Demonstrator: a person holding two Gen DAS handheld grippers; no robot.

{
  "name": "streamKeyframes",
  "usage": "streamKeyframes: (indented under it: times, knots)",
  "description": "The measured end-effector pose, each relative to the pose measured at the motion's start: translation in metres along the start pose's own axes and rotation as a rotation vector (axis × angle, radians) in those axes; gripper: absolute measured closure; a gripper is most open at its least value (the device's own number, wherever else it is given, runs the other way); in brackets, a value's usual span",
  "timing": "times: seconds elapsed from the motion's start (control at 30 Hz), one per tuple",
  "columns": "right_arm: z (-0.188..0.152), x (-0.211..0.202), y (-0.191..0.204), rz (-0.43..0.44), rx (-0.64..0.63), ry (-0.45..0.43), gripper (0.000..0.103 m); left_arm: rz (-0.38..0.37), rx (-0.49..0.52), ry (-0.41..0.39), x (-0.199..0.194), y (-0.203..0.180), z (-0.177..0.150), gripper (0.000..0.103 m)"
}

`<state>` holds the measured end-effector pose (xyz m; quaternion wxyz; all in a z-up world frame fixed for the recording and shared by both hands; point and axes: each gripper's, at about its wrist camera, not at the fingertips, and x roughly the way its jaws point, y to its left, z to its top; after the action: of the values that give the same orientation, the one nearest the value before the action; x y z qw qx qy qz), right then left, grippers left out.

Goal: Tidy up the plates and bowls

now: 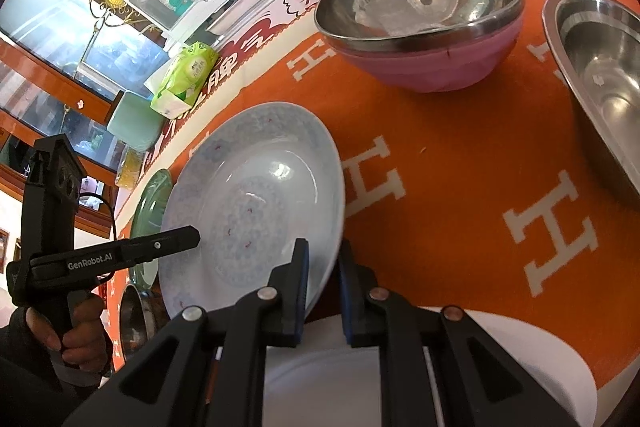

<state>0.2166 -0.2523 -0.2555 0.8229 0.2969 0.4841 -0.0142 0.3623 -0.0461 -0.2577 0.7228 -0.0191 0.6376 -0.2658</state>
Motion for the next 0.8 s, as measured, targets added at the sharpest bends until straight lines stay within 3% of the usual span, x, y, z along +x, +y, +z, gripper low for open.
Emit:
streamKeyframes:
  times: [0.8]
  knots:
    - [-0.010,-0.083,0.027,0.070,-0.024,-0.141,0.089,-0.025,0.105,-0.219,-0.096,-0.032,-0.035,0.082]
